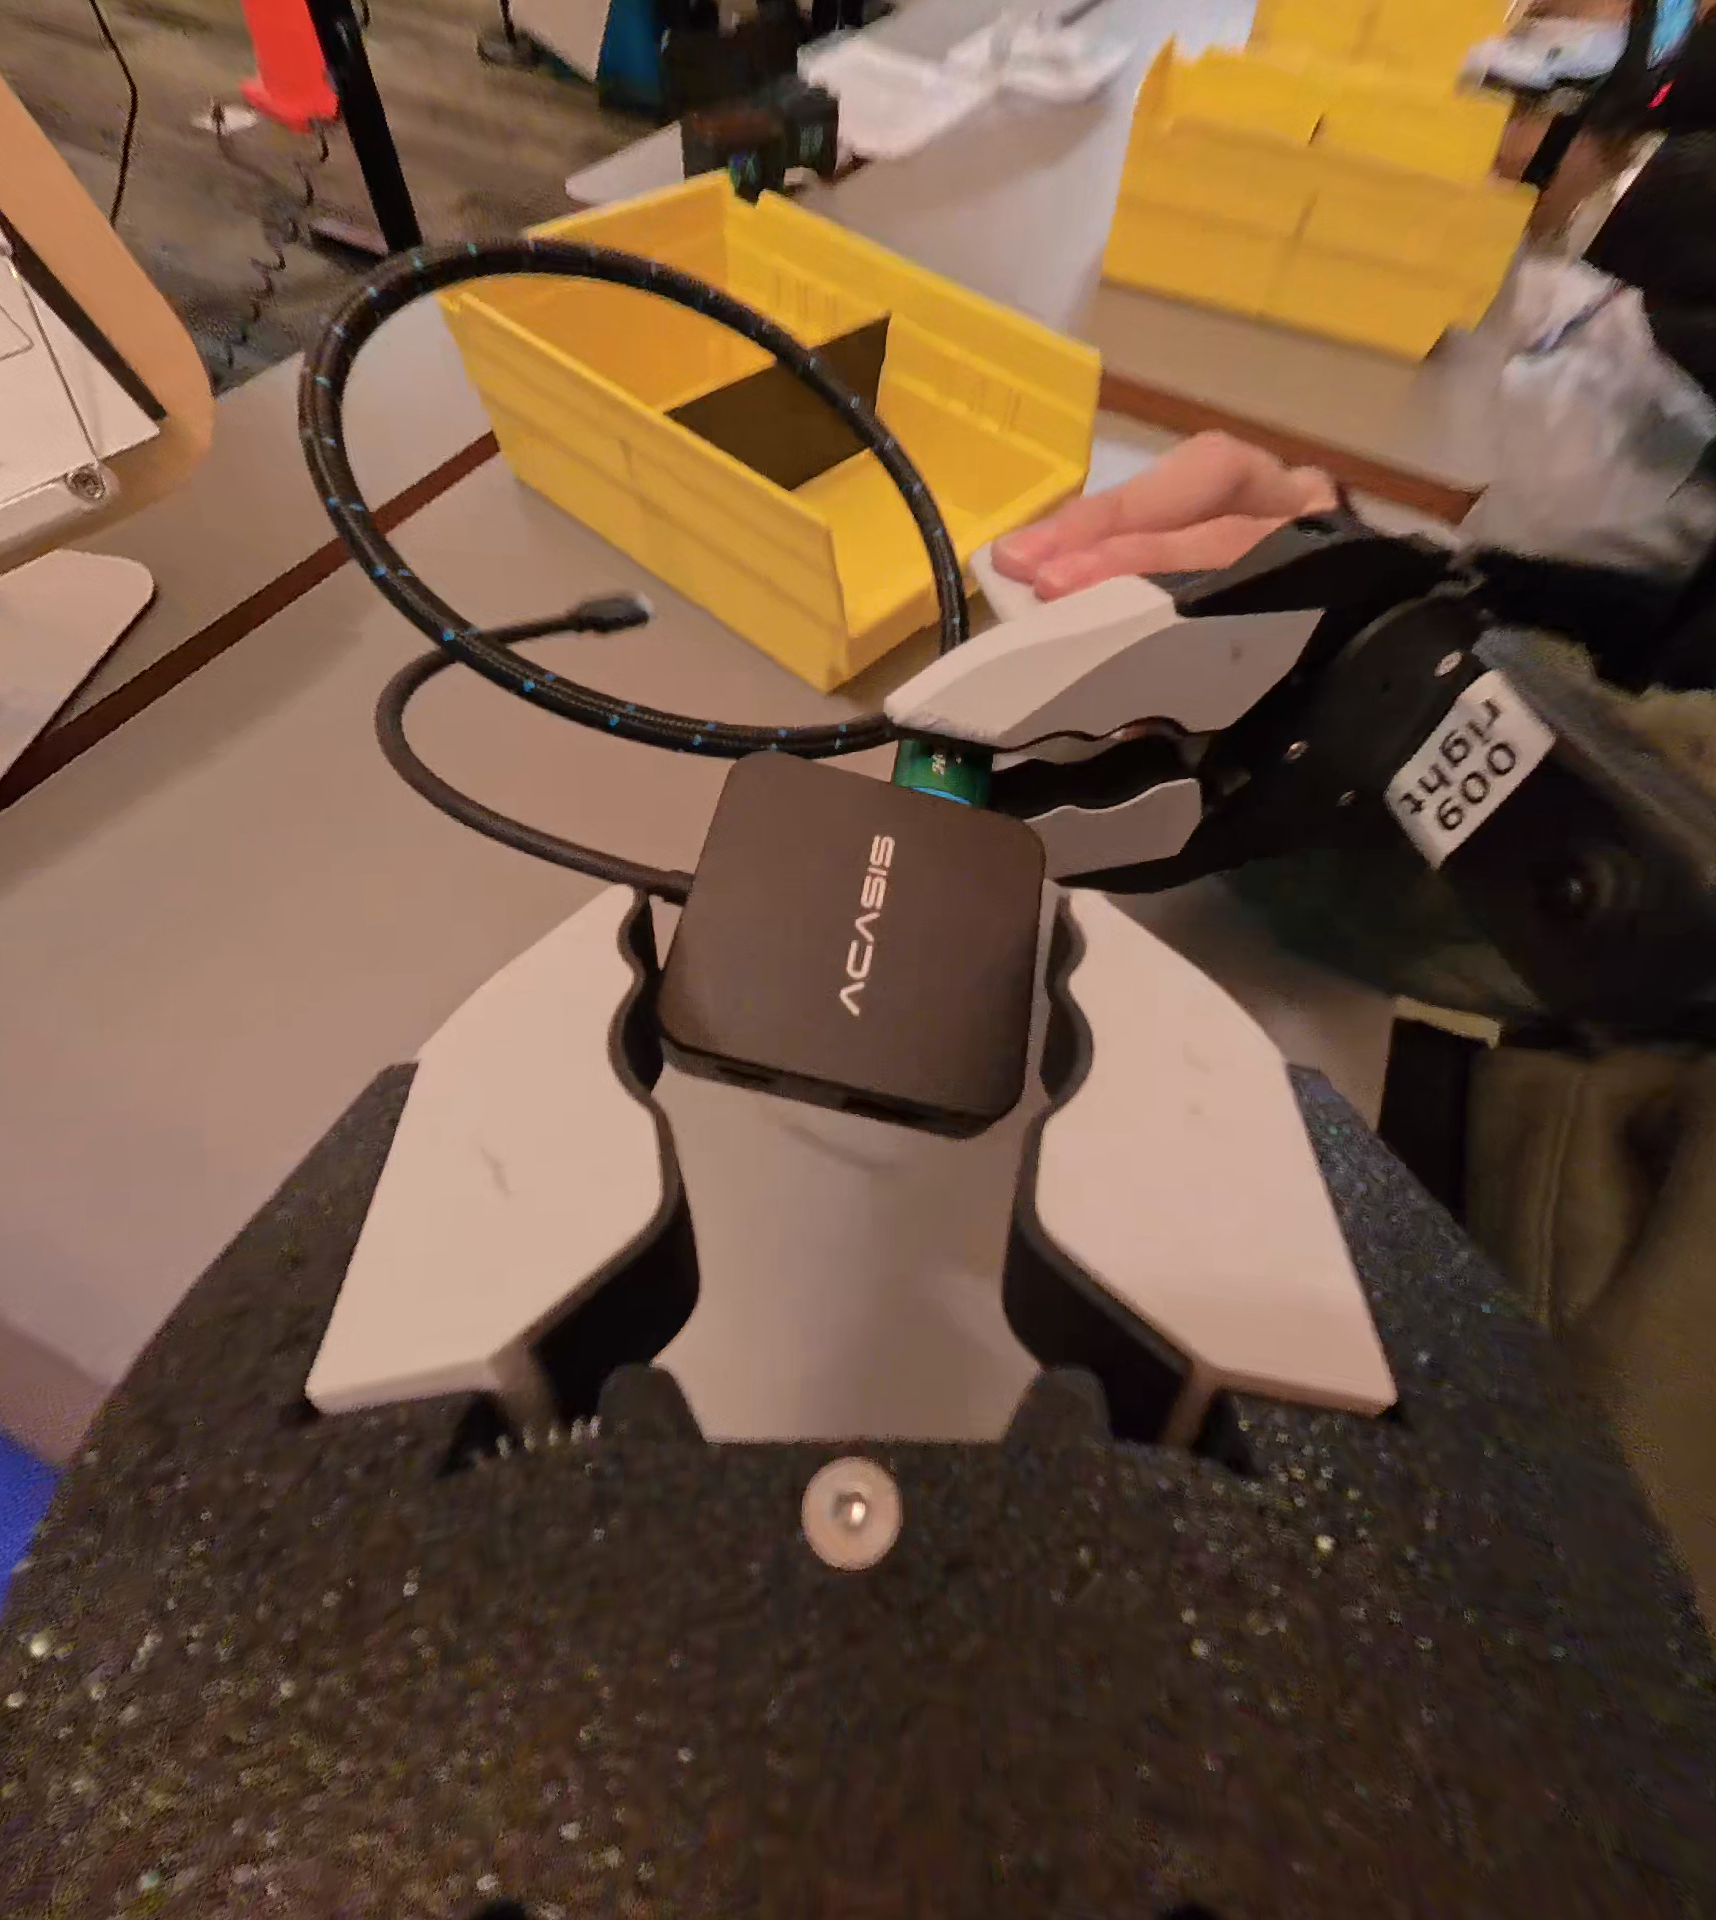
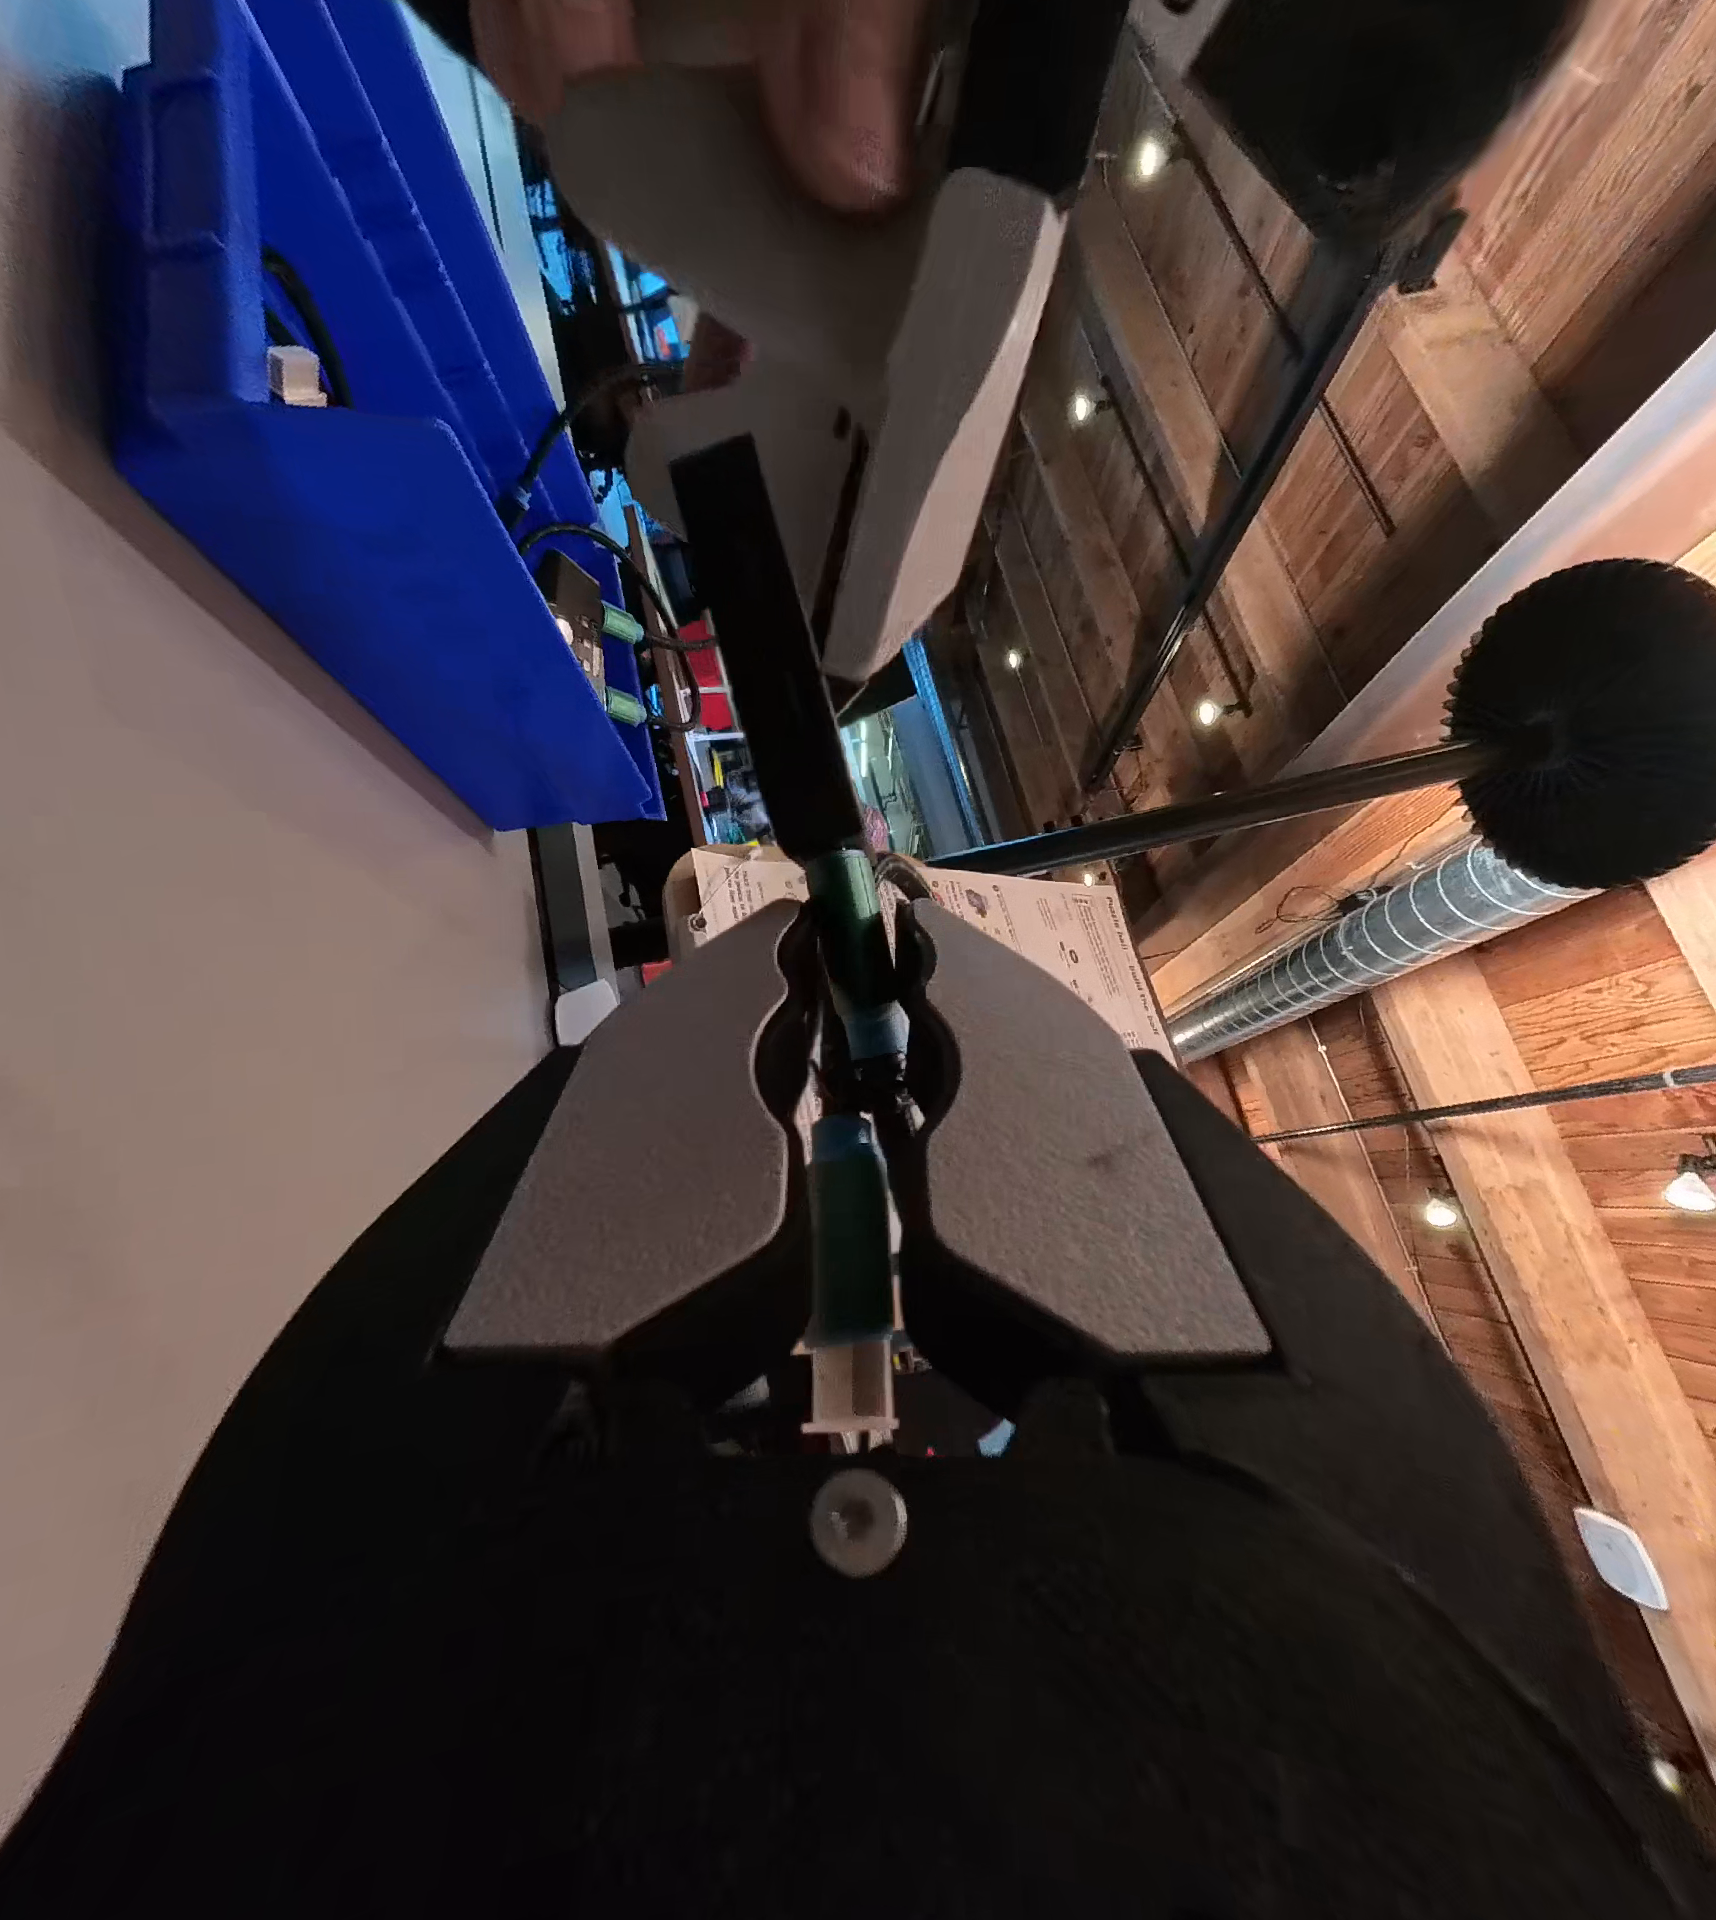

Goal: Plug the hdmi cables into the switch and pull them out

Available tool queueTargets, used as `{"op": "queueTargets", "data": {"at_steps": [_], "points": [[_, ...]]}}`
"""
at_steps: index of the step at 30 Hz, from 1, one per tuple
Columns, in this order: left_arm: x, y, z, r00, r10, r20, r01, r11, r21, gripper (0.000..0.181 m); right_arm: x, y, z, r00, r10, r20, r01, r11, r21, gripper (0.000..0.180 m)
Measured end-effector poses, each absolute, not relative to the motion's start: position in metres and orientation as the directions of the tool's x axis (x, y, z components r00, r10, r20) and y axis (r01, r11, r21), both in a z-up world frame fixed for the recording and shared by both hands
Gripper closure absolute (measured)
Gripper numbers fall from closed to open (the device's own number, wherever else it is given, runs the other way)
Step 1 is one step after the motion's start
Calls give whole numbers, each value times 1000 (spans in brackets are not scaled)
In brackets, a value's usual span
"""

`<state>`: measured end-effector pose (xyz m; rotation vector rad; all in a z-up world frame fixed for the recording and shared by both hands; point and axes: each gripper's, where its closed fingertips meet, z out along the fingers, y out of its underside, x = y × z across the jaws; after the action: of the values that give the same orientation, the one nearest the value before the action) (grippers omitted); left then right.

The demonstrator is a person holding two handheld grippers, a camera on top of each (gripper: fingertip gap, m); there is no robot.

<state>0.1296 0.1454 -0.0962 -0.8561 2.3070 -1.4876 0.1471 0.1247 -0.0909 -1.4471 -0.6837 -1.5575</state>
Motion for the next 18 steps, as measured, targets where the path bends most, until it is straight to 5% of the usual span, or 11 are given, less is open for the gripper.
{"op": "queueTargets", "data": {"at_steps": [4, 13, 18], "points": [[122, 148, -88, -816, -573, 75, -244, 223, -944, 109, 141, 126, -89, 171, -245, 954, 882, -393, -259, 168], [118, 152, -109, -807, -589, 23, -232, 280, -932, 107, 132, 130, -97, 7, -147, 989, 908, -414, -68, 168], [117, 148, -113, -824, -561, 85, -242, 212, -947, 107, 129, 130, -100, 22, -120, 993, 916, -394, -68, 168]]}}
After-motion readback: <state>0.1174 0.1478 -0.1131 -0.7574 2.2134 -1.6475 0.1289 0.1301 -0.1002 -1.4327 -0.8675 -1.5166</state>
